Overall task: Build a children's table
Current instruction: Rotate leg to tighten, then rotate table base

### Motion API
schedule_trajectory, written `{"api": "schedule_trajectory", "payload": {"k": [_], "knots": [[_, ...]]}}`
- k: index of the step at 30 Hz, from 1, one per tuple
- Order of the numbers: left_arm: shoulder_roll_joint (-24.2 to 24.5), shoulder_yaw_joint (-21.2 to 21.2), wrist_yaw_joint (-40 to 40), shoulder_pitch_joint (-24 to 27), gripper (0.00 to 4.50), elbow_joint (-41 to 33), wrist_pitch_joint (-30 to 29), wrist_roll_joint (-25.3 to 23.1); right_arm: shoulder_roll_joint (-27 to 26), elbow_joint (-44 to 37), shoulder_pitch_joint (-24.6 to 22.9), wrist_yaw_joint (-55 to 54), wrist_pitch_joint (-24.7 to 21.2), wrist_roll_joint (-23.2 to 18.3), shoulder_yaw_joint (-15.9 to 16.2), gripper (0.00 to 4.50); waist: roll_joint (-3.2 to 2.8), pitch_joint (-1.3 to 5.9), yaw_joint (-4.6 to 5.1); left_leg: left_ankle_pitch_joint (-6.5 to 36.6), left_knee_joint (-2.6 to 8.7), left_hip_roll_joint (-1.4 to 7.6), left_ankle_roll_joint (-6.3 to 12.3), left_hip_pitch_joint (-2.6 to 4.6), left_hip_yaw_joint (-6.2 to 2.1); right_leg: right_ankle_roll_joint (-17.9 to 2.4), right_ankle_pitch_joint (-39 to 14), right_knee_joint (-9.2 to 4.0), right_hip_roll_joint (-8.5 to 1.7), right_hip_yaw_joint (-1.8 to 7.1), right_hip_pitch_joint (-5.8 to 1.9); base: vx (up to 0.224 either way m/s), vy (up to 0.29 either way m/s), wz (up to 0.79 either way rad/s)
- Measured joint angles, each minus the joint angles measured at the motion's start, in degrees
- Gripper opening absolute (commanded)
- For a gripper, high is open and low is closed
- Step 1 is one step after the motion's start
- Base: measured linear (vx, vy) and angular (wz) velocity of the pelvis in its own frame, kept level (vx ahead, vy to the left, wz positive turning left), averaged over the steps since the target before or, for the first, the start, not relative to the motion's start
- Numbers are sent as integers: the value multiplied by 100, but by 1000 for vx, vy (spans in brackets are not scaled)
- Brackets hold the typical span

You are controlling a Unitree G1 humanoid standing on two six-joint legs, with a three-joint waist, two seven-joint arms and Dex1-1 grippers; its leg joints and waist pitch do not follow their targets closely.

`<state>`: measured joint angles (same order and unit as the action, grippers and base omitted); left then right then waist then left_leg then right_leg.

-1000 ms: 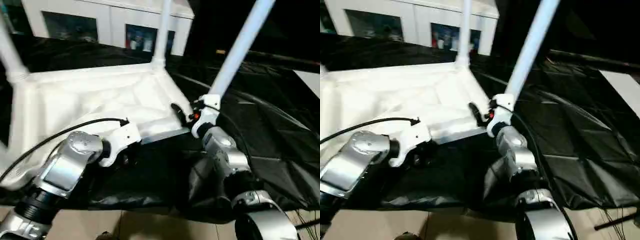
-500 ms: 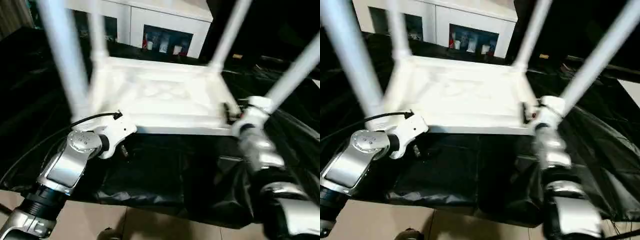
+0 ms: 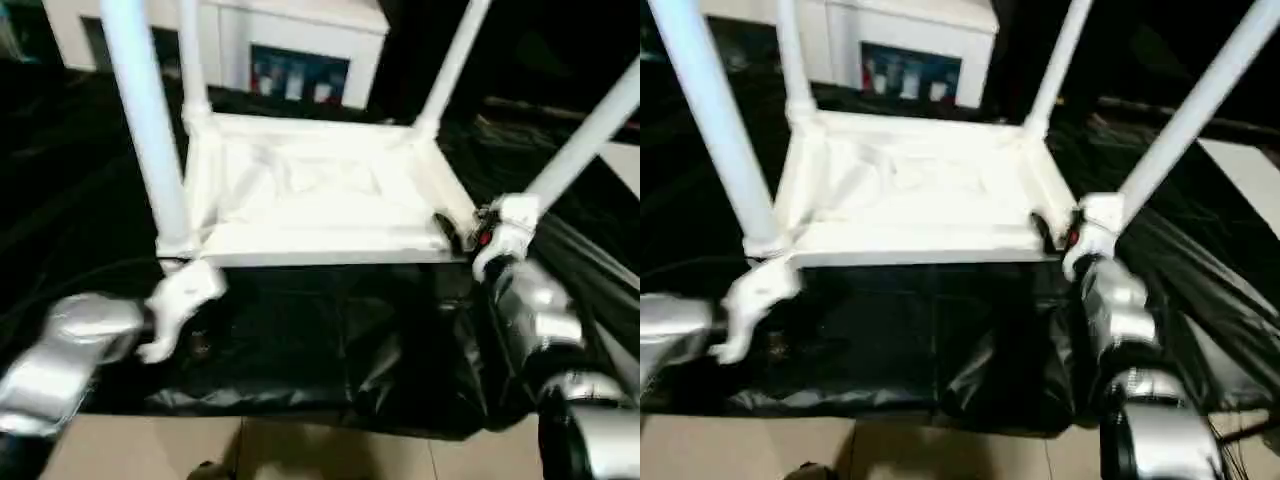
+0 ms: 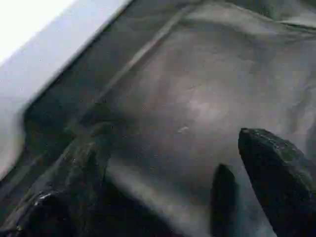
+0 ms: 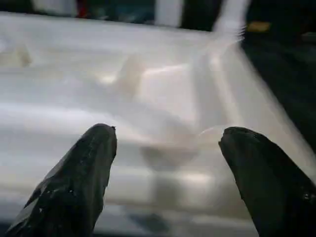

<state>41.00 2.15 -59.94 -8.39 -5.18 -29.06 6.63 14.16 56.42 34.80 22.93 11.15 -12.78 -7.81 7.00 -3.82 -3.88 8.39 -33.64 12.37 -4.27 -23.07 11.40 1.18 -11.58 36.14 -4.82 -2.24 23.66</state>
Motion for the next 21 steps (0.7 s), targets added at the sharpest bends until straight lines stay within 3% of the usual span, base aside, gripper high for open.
{"api": "schedule_trajectory", "payload": {"k": [7, 13, 16, 21], "knots": [[-20, -1106, 348, 362, 446, 18, 348, 410, -213, -632, -646, -199, 86, 14, 26, 374, -3, -1, -6, 0, -2, -1, -1, 5, 1, -2, 1, -1, 0, 6, -3, 0, 0, 0], [-775, -1944, 886, 398, 446, 393, 1044, 970, -312, -1259, -1311, -325, 61, -2, 23, 374, -2, -1, -16, 1, 0, -1, -1, 6, -1, -1, 1, -4, 2, 8, -1, 0, 0, 0], [-1094, -2210, 1117, 440, 446, 474, 1213, 1179, -402, -1544, -1593, -414, 37, -10, 1, 374, 1, 1, -11, 1, 3, 2, -1, 6, -2, -1, 1, -4, 5, 8, 0, 0, 0, 0], [-1154, -2227, 1357, 483, 446, 687, 1317, 1173, -415, -1741, -1745, -498, -23, 0, -1, 374, 0, 0, 12, 1, 2, 6, -1, 6, -3, 1, 0, -4, 10, 9, 1, 0, 0, 0]]}}
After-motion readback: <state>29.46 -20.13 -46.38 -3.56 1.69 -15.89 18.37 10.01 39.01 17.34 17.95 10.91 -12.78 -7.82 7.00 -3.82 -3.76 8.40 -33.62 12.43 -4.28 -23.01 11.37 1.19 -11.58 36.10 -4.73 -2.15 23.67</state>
